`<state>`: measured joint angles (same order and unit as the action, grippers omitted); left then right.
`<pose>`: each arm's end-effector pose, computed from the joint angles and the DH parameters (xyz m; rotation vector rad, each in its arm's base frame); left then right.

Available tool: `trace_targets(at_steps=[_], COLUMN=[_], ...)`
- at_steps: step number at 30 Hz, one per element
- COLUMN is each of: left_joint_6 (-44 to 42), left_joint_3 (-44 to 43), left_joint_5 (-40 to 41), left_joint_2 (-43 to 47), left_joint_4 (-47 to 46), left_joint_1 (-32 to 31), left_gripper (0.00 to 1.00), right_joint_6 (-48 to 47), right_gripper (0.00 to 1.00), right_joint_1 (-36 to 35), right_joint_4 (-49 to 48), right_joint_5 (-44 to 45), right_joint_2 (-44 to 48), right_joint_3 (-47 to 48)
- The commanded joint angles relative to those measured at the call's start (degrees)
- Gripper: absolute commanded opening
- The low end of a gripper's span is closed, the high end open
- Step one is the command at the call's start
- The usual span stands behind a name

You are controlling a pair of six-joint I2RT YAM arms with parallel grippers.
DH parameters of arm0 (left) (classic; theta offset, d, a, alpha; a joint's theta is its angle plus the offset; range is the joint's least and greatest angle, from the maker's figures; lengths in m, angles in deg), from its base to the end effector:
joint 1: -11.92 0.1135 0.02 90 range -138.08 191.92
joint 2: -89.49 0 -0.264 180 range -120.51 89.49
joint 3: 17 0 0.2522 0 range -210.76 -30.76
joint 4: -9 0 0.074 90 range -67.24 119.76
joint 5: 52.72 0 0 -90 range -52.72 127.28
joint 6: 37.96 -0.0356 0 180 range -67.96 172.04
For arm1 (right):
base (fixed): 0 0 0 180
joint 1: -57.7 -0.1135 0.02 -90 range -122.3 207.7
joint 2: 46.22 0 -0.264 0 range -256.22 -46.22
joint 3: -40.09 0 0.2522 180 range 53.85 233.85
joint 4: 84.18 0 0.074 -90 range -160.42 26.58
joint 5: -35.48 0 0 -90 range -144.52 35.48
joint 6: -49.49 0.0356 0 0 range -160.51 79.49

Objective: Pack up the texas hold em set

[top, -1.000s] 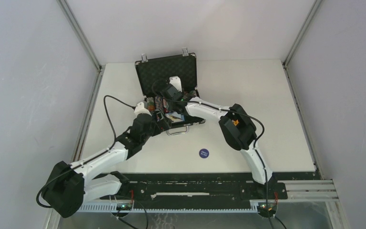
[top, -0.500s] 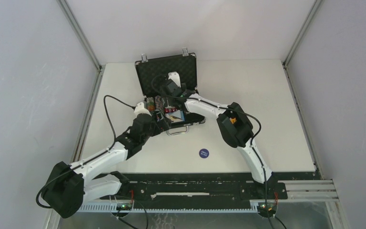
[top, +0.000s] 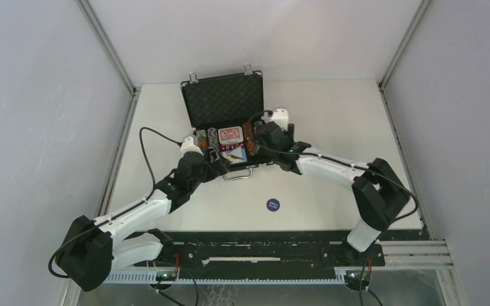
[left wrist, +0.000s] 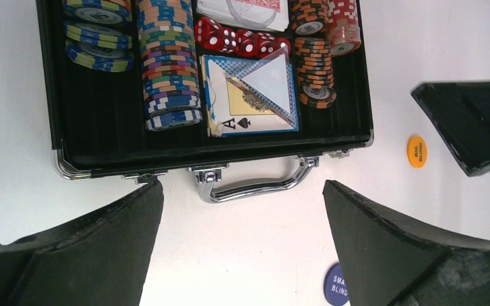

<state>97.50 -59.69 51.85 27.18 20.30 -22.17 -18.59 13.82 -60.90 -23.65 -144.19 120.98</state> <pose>0.1938 -0.1203 0.2069 -0.3658 2.1114 -0.5649 0.2847 0.2484 0.2332 -0.1395 2.1560 0.0416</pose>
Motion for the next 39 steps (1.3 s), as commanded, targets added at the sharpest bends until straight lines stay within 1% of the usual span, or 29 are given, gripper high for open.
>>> trace_targets(at_steps=[1,4,8,15,23,24,26,27,29,32,34,35,39], left_joint_6=[-0.5,-0.4,-0.4,-0.4,-0.5,-0.5,-0.5,-0.5,-0.5,-0.6,-0.6,-0.6,-0.6], left_joint_3=[-1.1,-1.1,-1.0,-0.9,-0.9,-0.9,-1.0,-1.1,-1.1,-1.1,-1.1,-1.1,-1.1], left_joint_5=[-1.8,-2.0,-1.8,-1.7,-1.5,-1.5,-1.6,-1.6,-1.8,-1.7,-1.7,-1.6,-1.7], left_joint_2=[-0.4,-0.4,0.1,0.5,0.3,0.3,0.0,-0.1,-0.3,-0.4,-0.3,-0.3,-0.6], left_joint_4=[-2.3,-2.4,-2.4,-2.4,-2.4,-2.4,-2.4,-2.4,-2.4,-2.4,-2.4,-2.4,-2.4], left_joint_1=[-0.3,-0.3,-0.3,-0.3,-0.3,-0.3,-0.3,-0.3,-0.3,-0.3,-0.3,-0.3,-0.3], left_gripper=[1.00,1.00,1.00,1.00,1.00,1.00,1.00,1.00,1.00,1.00,1.00,1.00,1.00], right_joint_6=[5.4,6.6,8.8,10.0,13.1,13.4,14.2,14.4,14.6,14.4,14.2,14.1,14.0], right_gripper=[0.84,0.84,0.84,0.84,0.84,0.82,0.70,0.67,0.65,0.68,0.76,0.78,0.81], right_joint_1=[3.8,5.8,8.7,12.1,16.5,16.9,17.5,17.9,18.7,19.9,20.2,20.3,19.9], right_joint_4=[-0.3,0.2,2.7,5.0,5.9,5.6,5.0,4.7,4.3,4.1,4.3,4.3,4.7], right_joint_5=[3.7,4.7,6.1,6.1,2.1,1.5,0.9,0.4,-0.6,-2.0,-2.6,-2.8,-4.4], right_joint_2=[6.2,9.2,10.4,9.0,6.0,5.7,5.4,5.4,5.4,5.6,5.9,6.2,7.6], right_joint_3=[-10.0,-15.4,-18.2,-18.4,-18.7,-18.9,-19.2,-19.3,-19.3,-19.3,-19.3,-19.3,-19.3])
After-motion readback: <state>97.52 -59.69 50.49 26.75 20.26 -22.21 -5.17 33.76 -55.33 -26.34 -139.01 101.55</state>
